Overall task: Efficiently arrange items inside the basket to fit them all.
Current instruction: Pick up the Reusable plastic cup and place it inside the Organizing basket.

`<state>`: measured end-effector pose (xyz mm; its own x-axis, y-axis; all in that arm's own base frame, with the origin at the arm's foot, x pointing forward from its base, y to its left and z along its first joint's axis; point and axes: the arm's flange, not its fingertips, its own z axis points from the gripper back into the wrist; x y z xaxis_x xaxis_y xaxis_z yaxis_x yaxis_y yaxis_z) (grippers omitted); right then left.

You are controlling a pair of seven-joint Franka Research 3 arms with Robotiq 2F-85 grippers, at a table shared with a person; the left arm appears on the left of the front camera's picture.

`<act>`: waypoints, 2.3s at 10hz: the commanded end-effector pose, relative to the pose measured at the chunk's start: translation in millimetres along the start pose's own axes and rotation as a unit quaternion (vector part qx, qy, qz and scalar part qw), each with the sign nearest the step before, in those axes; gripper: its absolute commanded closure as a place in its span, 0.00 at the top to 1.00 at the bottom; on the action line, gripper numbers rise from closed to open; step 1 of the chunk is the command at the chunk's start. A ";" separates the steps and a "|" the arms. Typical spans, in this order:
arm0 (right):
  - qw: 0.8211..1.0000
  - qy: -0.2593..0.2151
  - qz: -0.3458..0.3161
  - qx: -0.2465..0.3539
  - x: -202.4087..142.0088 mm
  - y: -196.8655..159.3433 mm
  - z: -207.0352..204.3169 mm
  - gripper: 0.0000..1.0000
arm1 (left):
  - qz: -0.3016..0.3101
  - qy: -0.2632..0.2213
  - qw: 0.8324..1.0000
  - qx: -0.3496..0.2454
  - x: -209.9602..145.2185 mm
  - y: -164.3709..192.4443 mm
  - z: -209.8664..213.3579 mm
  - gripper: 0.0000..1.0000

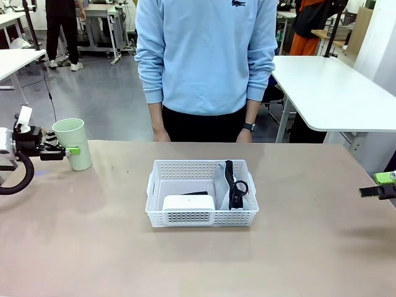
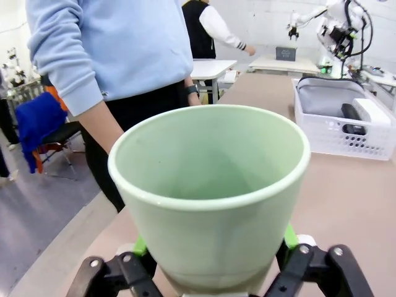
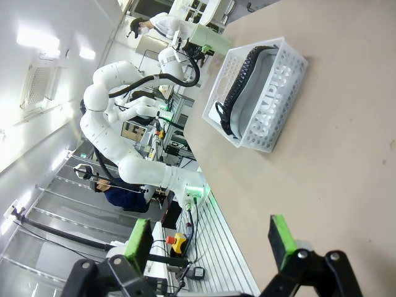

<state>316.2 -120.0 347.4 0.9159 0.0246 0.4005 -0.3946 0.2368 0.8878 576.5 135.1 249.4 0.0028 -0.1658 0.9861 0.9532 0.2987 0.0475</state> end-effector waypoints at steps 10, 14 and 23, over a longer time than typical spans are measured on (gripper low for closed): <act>1.000 0.000 0.011 -0.006 -4.0 0.2 -1.0 1.00 | 0.005 0.030 0.999 -0.032 123.6 -82.6 57.5 0.00; 1.000 0.000 0.011 -0.006 -4.0 0.2 -1.0 1.00 | -0.092 0.038 0.989 -0.106 155.9 -191.0 104.7 0.33; 1.000 0.000 0.011 -0.006 -4.0 0.2 -1.0 1.00 | -0.065 0.128 0.989 -0.029 201.2 -248.6 15.5 0.86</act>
<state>315.8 -119.7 347.0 0.9162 0.0243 0.3999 -0.3939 0.2370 0.8881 357.2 96.8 413.5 -0.0595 -0.3920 0.9180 0.9735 0.1809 0.1403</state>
